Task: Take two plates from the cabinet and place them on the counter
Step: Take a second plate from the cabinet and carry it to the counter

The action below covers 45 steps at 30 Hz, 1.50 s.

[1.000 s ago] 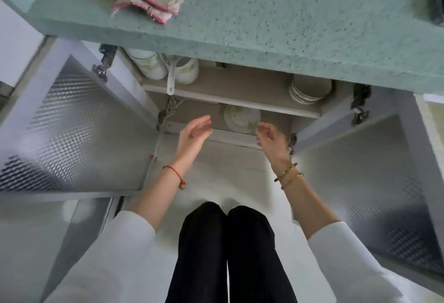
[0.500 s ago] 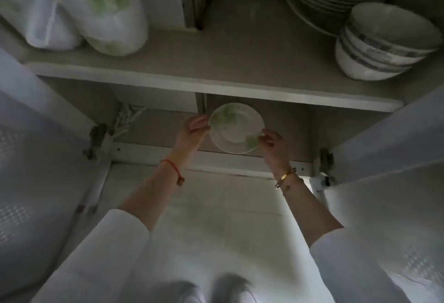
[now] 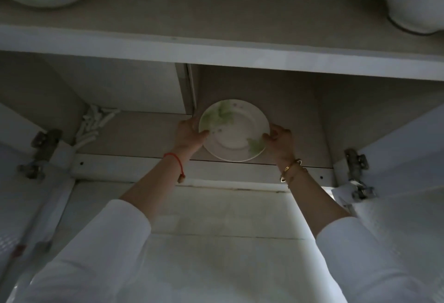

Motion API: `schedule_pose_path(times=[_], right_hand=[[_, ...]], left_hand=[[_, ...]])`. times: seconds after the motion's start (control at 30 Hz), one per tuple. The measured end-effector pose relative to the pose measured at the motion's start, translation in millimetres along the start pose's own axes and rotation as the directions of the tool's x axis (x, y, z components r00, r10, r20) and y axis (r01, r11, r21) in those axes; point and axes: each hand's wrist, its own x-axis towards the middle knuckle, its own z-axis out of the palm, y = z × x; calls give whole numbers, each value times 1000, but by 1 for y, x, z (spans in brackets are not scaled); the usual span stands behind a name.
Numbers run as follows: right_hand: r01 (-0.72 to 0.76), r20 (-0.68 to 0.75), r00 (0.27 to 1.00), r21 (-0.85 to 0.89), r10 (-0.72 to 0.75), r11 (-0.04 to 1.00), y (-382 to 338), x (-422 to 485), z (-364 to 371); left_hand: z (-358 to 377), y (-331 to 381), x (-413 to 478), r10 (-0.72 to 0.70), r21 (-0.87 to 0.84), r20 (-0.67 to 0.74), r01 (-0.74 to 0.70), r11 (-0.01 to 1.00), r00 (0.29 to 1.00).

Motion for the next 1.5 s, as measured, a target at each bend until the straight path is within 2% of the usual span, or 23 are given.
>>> schedule_pose_path(times=[0.1,0.2,0.33,0.6,0.73,0.97,1.23,1.5], right_hand=[[-18,11,1000,-16,18,1000,-3,-2,1],[-46,23,999,-41,47,998,-7,-2,-1],[-86,30,996,55,84,995,-5,2,0],[-193,-19,977,321,210,927,7,13,11],[-205,-22,971,421,236,883,11,7,10],[-223,41,972,477,231,850,0,-32,2],[-339,153,940,368,304,866,-46,-134,-51],[-412,248,905,305,346,859,-130,-235,-149]], left_hand=[[2,-1,-2,11,18,36,-12,1000,999],[4,-1,2,-40,9,25,40,999,999],[6,-6,13,-118,9,27,118,993,993],[10,-7,6,-129,-259,46,136,956,991],[8,-8,-3,-175,-390,-21,153,908,984],[-14,-4,-38,-171,-399,-56,135,907,984],[-68,15,-149,-286,-332,-89,242,912,954],[-148,83,-273,-355,-417,-68,296,859,932]])
